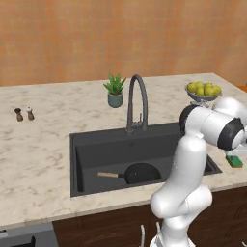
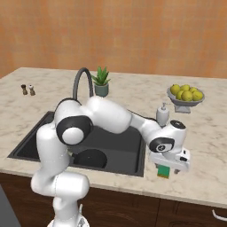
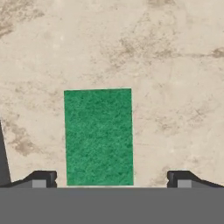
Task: Pick the pan and sponge and place them into the sink. Then turn on the water.
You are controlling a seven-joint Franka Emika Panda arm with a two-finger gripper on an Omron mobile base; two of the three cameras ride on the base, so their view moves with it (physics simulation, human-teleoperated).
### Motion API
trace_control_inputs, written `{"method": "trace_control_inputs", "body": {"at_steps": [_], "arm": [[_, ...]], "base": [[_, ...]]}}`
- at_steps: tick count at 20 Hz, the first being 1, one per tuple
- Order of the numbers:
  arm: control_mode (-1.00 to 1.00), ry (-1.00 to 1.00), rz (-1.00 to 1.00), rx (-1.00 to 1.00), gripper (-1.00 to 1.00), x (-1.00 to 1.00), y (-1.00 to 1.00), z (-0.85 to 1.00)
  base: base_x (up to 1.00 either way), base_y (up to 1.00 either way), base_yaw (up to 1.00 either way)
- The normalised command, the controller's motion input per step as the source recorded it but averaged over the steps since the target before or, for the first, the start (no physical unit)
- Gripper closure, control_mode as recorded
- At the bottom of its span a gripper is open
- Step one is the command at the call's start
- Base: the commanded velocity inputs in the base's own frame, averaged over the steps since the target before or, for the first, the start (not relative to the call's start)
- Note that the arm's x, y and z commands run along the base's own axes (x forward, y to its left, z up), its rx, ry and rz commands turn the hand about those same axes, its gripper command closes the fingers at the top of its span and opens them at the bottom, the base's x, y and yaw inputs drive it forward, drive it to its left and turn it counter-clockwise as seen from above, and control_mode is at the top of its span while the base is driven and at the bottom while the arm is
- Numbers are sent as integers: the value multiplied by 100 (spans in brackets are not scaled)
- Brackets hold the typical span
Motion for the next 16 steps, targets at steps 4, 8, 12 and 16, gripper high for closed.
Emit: {"method": "trace_control_inputs", "body": {"at_steps": [4,8,12,16], "arm": [[-100,0,8,12,-100,0,4,-23],[-100,0,9,9,-100,0,23,-21],[-100,0,9,7,-100,0,42,-26],[-100,0,6,4,-100,3,36,-46]], "base": [[0,0,0],[0,0,0],[0,0,0],[0,0,0]]}}
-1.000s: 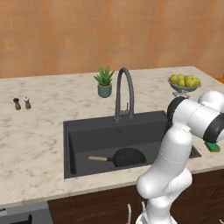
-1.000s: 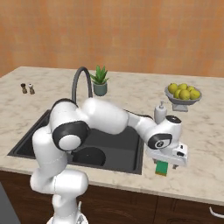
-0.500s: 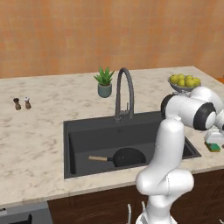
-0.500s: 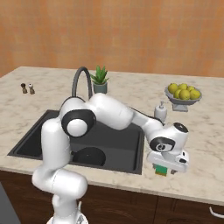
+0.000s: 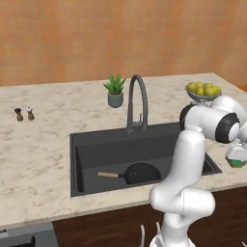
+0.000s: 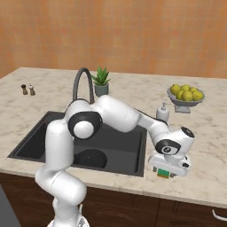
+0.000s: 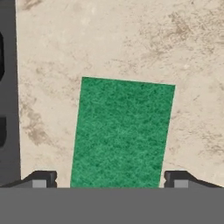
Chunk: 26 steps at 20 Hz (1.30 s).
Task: Pick the pan and sponge and place them into the sink. Then turn on the water.
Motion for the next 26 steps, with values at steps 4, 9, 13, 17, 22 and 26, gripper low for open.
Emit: {"method": "trace_control_inputs", "body": {"at_steps": [4,9,13,17,22,26], "arm": [[-100,0,1,4,-100,28,5,-52],[-100,0,0,-1,-100,-6,77,-94],[-100,0,0,-11,100,-20,100,-100],[-100,-1,0,-9,100,-4,84,-90],[-100,-3,0,-2,100,-2,36,-36],[-100,0,5,-3,100,-16,28,8]], "base": [[0,0,0],[0,0,0],[0,0,0],[0,0,0],[0,0,0],[0,0,0]]}}
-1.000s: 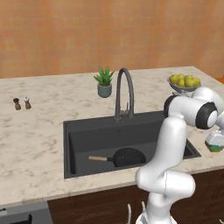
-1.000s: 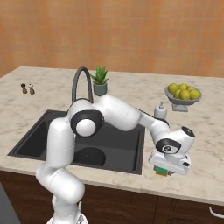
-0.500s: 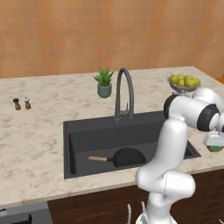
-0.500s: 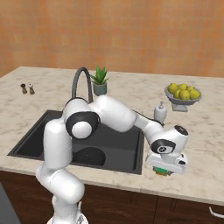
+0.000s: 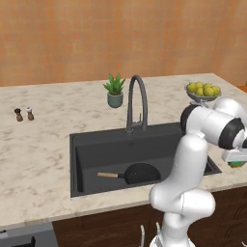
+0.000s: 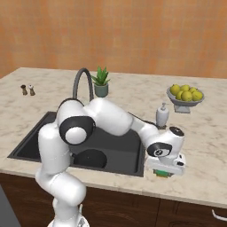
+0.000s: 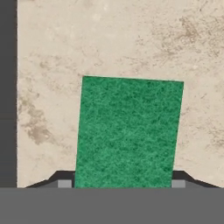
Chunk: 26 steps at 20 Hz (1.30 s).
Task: Pick the pan and sponge and place them into the sink. Then turn on the water.
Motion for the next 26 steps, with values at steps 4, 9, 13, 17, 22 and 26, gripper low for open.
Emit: {"method": "trace_control_inputs", "body": {"at_steps": [4,9,13,17,22,26], "arm": [[-100,0,15,0,100,-1,85,43],[-100,2,25,0,100,0,100,34],[-100,7,28,0,100,16,100,8],[-100,10,23,0,100,33,96,-2],[-100,10,10,0,100,74,60,-11],[-100,18,3,0,100,74,22,-55]], "base": [[0,0,0],[0,0,0],[0,0,0],[0,0,0],[0,0,0],[0,0,0]]}}
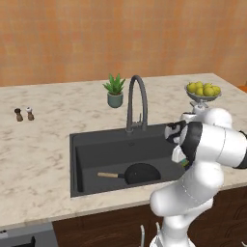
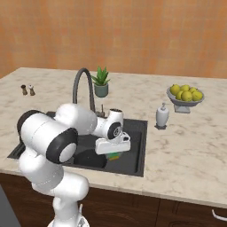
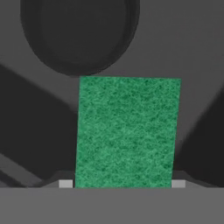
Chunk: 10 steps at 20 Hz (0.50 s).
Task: Pick the pan and sponge and place them into the sink. Then turn on the water.
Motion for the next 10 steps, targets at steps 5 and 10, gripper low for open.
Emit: {"method": "trace_control_inputs", "body": {"at_steps": [5,10], "arm": [[-100,12,0,2,100,76,0,-76],[-100,10,0,10,100,72,-23,-55]], "base": [[0,0,0],[0,0,0]]}}
